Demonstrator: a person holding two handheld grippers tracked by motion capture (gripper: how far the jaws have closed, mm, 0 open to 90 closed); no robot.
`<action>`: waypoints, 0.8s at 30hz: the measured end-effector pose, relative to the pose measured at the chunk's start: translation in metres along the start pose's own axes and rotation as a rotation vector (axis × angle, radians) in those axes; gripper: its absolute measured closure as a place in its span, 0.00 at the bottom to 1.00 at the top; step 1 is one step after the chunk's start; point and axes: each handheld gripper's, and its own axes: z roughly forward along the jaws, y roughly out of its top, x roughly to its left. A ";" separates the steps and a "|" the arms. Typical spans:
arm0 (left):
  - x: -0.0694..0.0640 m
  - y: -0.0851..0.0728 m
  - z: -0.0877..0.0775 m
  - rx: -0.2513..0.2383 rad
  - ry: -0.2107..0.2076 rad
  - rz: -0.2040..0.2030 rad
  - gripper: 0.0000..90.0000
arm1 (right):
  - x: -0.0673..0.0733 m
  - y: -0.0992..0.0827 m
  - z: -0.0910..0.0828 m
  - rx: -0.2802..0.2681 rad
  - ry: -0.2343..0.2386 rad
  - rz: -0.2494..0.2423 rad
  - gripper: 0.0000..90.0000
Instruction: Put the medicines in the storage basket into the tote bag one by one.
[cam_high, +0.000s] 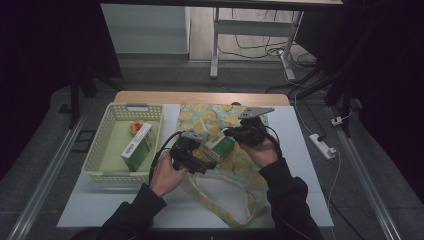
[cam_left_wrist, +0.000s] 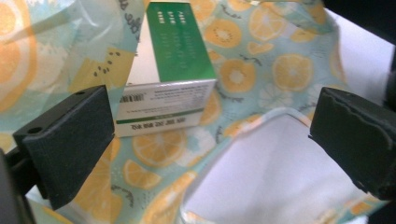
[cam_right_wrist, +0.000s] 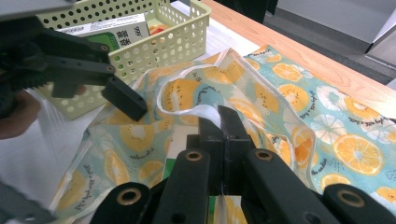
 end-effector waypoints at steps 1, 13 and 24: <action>0.000 -0.001 -0.002 0.003 -0.008 0.001 0.00 | 0.000 0.000 0.000 -0.001 0.000 0.001 1.00; 0.006 -0.021 -0.029 -0.021 -0.036 -0.031 0.00 | 0.001 0.000 0.000 -0.001 0.000 0.000 1.00; 0.014 -0.036 -0.048 -0.006 0.031 -0.009 0.01 | 0.001 0.000 0.000 -0.001 0.001 -0.002 1.00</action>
